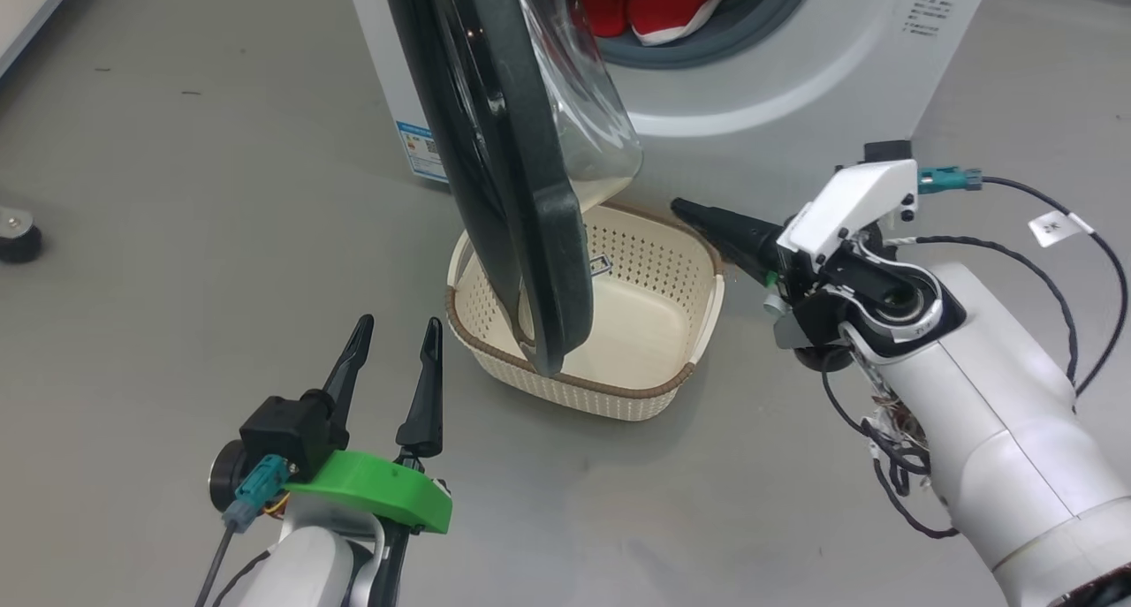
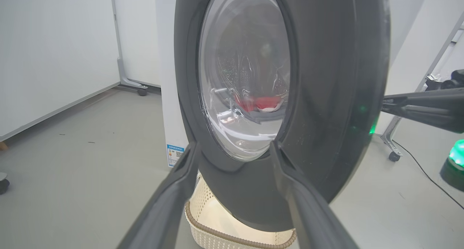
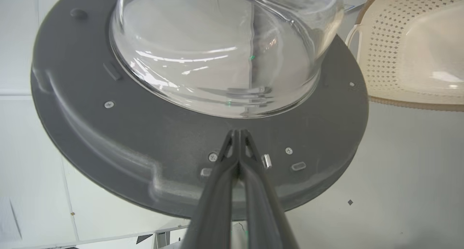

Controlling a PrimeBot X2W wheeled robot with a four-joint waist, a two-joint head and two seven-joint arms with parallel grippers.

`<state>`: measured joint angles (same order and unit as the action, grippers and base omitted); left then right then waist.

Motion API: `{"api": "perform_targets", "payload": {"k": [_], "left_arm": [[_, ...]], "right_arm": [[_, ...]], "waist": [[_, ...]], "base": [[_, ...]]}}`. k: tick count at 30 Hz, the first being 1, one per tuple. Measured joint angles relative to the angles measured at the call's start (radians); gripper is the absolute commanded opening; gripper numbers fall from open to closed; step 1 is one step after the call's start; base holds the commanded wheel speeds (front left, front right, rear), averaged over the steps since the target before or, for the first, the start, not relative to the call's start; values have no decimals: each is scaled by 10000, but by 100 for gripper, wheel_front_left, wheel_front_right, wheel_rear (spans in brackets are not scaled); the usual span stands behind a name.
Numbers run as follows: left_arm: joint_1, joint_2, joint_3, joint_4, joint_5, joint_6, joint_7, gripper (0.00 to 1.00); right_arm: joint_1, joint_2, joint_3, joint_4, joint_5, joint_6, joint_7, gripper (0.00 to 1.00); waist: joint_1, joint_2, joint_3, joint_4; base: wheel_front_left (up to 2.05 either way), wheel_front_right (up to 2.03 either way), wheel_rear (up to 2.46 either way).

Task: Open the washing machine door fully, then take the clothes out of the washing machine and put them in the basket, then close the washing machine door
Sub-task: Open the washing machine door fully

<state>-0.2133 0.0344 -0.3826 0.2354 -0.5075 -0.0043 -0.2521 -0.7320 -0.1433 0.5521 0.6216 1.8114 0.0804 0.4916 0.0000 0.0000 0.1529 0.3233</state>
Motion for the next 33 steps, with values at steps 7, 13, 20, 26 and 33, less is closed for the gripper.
{"api": "perform_targets", "payload": {"k": [7,13,20,26,33], "left_arm": [[234,2,303,104,173,0,0,100],[440,6,587,105,355,0,0,100],[615,6,639,146,355,-23,0,100],[769,12,936,148,378,-65,0,100],[965,23,1273,115,456,-67,0,100]], "right_arm": [[482,-1195,554,-416,-2148,334,-1396,0],[861,-2013,882,-1127,-3783,414,-2740,0],[1701,-2849,1112,-1843,-5335,414,-4445,0],[2529,-3333,1287,-2313,-6341,414,-5735,0],[3347,-3810,1406,-2652,-7474,395,-7122,0]], "waist": [[0,0,-343,-535],[0,0,-571,-982],[0,0,-823,-1332],[0,0,-1013,-1476],[0,0,-1121,-1725]], "base": [[0,0,0],[0,0,0],[0,0,0],[0,0,0],[0,0,0]]}}
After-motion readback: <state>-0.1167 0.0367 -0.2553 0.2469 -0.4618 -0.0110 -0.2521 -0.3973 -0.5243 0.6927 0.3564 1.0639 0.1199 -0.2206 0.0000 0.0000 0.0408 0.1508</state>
